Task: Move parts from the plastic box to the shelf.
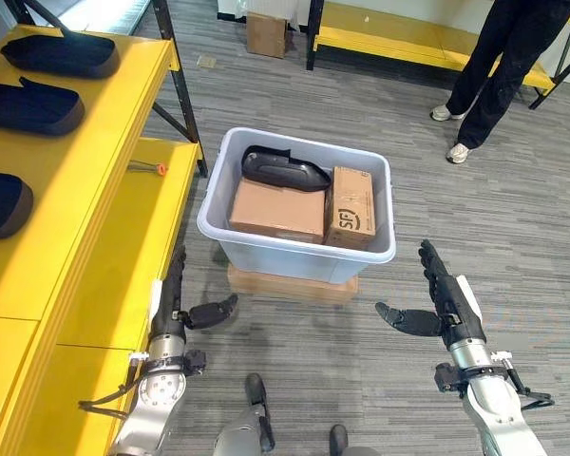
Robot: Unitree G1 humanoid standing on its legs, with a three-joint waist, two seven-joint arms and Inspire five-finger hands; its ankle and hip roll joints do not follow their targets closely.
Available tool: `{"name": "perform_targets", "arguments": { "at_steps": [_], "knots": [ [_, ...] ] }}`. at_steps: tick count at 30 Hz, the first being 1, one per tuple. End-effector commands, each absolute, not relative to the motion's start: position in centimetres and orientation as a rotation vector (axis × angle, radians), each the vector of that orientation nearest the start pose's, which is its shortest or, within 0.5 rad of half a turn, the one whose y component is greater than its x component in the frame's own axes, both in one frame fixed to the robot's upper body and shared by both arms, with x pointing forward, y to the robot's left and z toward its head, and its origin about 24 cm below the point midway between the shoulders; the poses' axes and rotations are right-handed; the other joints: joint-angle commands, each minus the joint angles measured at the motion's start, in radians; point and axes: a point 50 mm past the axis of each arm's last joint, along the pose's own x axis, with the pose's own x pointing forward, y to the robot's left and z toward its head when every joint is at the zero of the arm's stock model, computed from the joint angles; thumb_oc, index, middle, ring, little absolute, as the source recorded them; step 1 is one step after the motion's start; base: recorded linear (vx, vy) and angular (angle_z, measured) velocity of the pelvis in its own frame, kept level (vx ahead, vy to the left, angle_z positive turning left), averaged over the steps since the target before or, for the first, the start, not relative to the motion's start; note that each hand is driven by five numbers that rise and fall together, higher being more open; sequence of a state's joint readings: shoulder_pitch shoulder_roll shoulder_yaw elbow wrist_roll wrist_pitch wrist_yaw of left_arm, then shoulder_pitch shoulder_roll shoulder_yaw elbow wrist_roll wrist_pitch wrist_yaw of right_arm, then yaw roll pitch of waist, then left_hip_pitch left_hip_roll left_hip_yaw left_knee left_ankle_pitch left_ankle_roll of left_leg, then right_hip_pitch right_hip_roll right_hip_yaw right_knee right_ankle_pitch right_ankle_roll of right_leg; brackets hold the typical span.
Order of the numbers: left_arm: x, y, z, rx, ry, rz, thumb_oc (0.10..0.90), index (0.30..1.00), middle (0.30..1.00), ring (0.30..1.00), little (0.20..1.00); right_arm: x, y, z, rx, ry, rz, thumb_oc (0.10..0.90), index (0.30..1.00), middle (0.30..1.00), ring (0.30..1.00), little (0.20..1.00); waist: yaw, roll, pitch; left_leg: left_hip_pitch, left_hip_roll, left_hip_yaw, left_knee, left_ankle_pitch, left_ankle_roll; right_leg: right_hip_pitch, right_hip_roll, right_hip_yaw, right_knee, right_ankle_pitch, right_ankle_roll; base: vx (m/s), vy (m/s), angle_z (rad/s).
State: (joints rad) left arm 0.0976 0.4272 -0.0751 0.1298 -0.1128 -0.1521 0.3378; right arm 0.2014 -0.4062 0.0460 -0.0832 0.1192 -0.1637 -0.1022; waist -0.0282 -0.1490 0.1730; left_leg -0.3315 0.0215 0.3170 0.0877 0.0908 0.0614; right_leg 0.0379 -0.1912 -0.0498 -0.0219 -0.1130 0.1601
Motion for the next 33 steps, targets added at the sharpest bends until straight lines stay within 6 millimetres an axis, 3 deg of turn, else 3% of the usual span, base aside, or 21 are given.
{"name": "perform_targets", "arguments": {
  "at_steps": [1, 3, 5, 7, 9, 11, 12, 14, 16, 18, 20, 22, 27, 32, 33],
  "knots": [
    [24.4, 23.4, 7.9, 0.311, -0.254, 0.269, 0.900, 1.000, 1.000, 1.000, 1.000, 22.6, -23.4, 10.6, -0.331, -0.347, -0.110, 0.900, 1.000, 1.000, 1.000, 1.000, -0.006, 0.008, -0.048, -0.027, 0.139, -0.064, 0.071, -0.001, -0.109, 0.060, 0.027, -0.037, 0.011, 0.095, 0.001, 0.06, 0.046, 0.12],
    [24.5, 23.4, 7.9, 0.314, -0.253, 0.268, 0.900, 1.000, 1.000, 1.000, 1.000, 22.8, -23.2, 10.8, -0.327, -0.359, -0.105, 0.900, 1.000, 1.000, 1.000, 1.000, -0.001, 0.003, -0.052, -0.022, 0.137, -0.065, 0.094, -0.031, -0.096, 0.063, 0.013, -0.039, 0.028, 0.106, 0.010, 0.07, 0.075, 0.06],
    [24.7, 23.5, 8.1, 0.333, -0.261, 0.261, 0.900, 1.000, 1.000, 1.000, 1.000, 23.1, -22.7, 11.1, -0.326, -0.379, -0.093, 0.900, 1.000, 1.000, 1.000, 1.000, 0.005, -0.002, -0.045, 0.010, 0.128, -0.068, 0.095, -0.064, -0.071, 0.030, 0.006, -0.022, 0.144, 0.143, 0.025, 0.04, 0.105, -0.05],
    [24.9, 23.3, 8.1, 0.346, -0.258, 0.248, 0.900, 1.000, 1.000, 1.000, 1.000, 23.3, -22.3, 11.1, -0.322, -0.386, -0.080, 0.900, 1.000, 1.000, 1.000, 1.000, -0.003, 0.002, -0.024, 0.057, 0.110, -0.069, 0.082, -0.087, -0.043, -0.043, 0.013, 0.008, 0.289, 0.225, 0.036, 0.05, 0.158, -0.12],
    [24.9, 23.2, 8.2, 0.362, -0.256, 0.236, 0.900, 1.000, 1.000, 1.000, 1.000, 23.3, -21.9, 11.2, -0.314, -0.394, -0.063, 0.900, 1.000, 1.000, 1.000, 1.000, -0.016, 0.025, 0.002, 0.121, 0.095, -0.083, 0.060, -0.108, -0.016, -0.124, 0.035, 0.024, 0.454, 0.251, 0.030, 0.11, 0.217, 0.06],
    [24.9, 23.2, 8.1, 0.378, -0.248, 0.221, 0.900, 1.000, 1.000, 1.000, 1.000, 23.2, -21.6, 11.0, -0.305, -0.387, -0.062, 0.900, 1.000, 1.000, 1.000, 1.000, -0.033, 0.063, 0.035, 0.192, 0.098, -0.085, 0.042, -0.120, 0.001, -0.223, 0.056, -0.016, 0.589, 0.236, 0.015, 0.18, 0.196, 0.27],
    [24.9, 23.2, 8.1, 0.377, -0.247, 0.220, 0.900, 1.000, 1.000, 1.000, 1.000, 23.2, -21.6, 11.0, -0.306, -0.386, -0.062, 0.900, 1.000, 1.000, 1.000, 1.000, -0.037, 0.057, 0.039, 0.198, 0.089, -0.087, 0.045, -0.127, 0.002, -0.220, 0.047, -0.017, 0.603, 0.222, 0.018, 0.25, 0.167, 0.07],
    [24.8, 23.1, 8.0, 0.375, -0.244, 0.215, 0.900, 1.000, 1.000, 1.000, 1.000, 23.1, -21.8, 10.9, -0.310, -0.379, -0.073, 0.900, 1.000, 1.000, 1.000, 1.000, -0.058, 0.069, 0.053, 0.262, 0.069, -0.095, 0.011, -0.140, -0.006, -0.293, 0.069, -0.047, 0.523, 0.151, -0.010, 0.21, 0.105, 0.11],
    [24.7, 23.2, 7.9, 0.374, -0.237, 0.218, 0.900, 1.000, 1.000, 1.000, 1.000, 23.1, -21.9, 10.9, -0.306, -0.379, -0.077, 0.900, 1.000, 1.000, 1.000, 1.000, -0.065, 0.059, 0.054, 0.291, 0.052, -0.082, -0.001, -0.157, -0.022, -0.289, 0.049, -0.090, 0.362, 0.137, -0.020, 0.17, -0.014, 0.21],
    [24.4, 23.4, 7.6, 0.383, -0.229, 0.223, 0.900, 1.000, 1.000, 1.000, 1.000, 23.1, -21.7, 10.8, -0.315, -0.375, -0.063, 0.900, 1.000, 1.000, 1.000, 1.000, -0.069, 0.052, 0.055, 0.330, 0.055, -0.067, -0.014, -0.175, -0.040, -0.293, 0.025, -0.137, 0.208, 0.179, -0.009, 0.22, -0.089, 0.21],
    [24.2, 23.4, 7.5, 0.381, -0.222, 0.222, 0.900, 1.000, 1.000, 1.000, 1.000, 23.2, -21.5, 10.8, -0.325, -0.373, -0.051, 0.900, 1.000, 1.000, 1.000, 1.000, -0.067, 0.053, 0.055, 0.364, 0.068, -0.067, -0.019, -0.200, -0.058, -0.293, 0.009, -0.171, 0.154, 0.216, 0.017, 0.25, -0.085, 0.11],
    [24.0, 23.3, 7.0, 0.380, -0.207, 0.214, 0.900, 1.000, 1.000, 1.000, 1.000, 22.9, -21.7, 10.5, -0.329, -0.357, -0.048, 0.900, 1.000, 1.000, 1.000, 1.000, -0.067, 0.036, 0.051, 0.373, 0.068, -0.059, 0.001, -0.208, -0.069, -0.230, -0.001, -0.216, 0.086, 0.238, 0.010, 0.19, -0.148, 0.12],
    [23.7, 22.3, 6.2, 0.332, -0.180, 0.190, 0.900, 1.000, 1.000, 1.000, 1.000, 22.7, -22.2, 10.4, -0.338, -0.344, -0.046, 0.900, 1.000, 1.000, 1.000, 1.000, -0.081, 0.058, 0.012, 0.381, 0.089, -0.055, -0.002, -0.202, -0.084, -0.178, 0.033, -0.244, 0.072, 0.233, -0.007, 0.13, -0.108, 0.31],
    [24.4, 21.8, 7.4, 0.315, -0.237, 0.189, 0.900, 1.000, 1.000, 1.000, 1.000, 23.2, -22.1, 11.2, -0.345, -0.379, -0.034, 0.900, 1.000, 1.000, 1.000, 1.000, -0.097, 0.098, 0.015, 0.376, 0.137, -0.050, 0.002, -0.196, -0.117, -0.210, 0.051, -0.230, 0.146, 0.168, -0.032, 0.06, -0.192, 0.02],
    [25.1, 21.3, 8.2, 0.279, -0.281, 0.185, 0.900, 1.000, 1.000, 1.000, 1.000, 23.5, -22.2, 12.3, -0.357, -0.433, -0.054, 0.900, 1.000, 1.000, 1.000, 1.000, -0.084, 0.098, 0.066, 0.208, 0.226, -0.127, 0.359, -0.097, -0.172, -0.175, 0.089, -0.226, 0.179, 0.101, -0.112, -0.05, -0.356, 0.11]
  ]
}}
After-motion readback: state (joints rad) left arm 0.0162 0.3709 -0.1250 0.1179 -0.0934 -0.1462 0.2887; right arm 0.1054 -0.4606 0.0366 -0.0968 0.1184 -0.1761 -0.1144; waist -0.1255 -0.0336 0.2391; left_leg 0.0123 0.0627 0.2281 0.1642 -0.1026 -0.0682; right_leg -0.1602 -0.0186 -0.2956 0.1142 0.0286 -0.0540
